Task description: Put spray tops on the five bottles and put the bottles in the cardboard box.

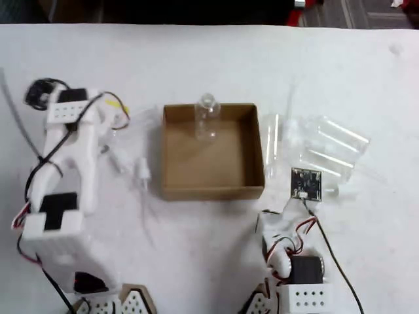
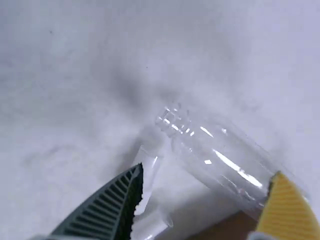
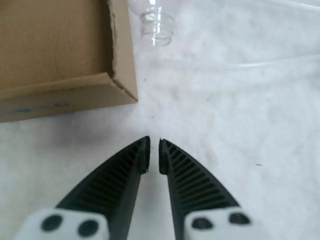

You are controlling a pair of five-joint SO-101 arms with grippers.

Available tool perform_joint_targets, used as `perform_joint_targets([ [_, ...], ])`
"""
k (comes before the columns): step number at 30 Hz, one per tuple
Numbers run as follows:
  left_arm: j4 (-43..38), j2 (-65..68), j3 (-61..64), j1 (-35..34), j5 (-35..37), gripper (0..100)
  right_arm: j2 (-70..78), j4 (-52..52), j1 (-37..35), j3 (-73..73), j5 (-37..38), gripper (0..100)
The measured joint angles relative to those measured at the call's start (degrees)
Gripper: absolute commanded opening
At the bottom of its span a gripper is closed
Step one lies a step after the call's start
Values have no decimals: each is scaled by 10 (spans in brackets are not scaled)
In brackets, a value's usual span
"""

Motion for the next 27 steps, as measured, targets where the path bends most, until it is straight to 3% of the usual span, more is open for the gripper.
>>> perform_joint_targets([
  [10, -9, 96, -73, 15, 51, 478, 0, 0, 0, 0, 0, 18],
  [20, -67, 154, -85, -20, 53, 392, 0, 0, 0, 0, 0, 18],
  [27, -64, 154, -85, -32, 53, 305, 0, 0, 0, 0, 0, 18],
])
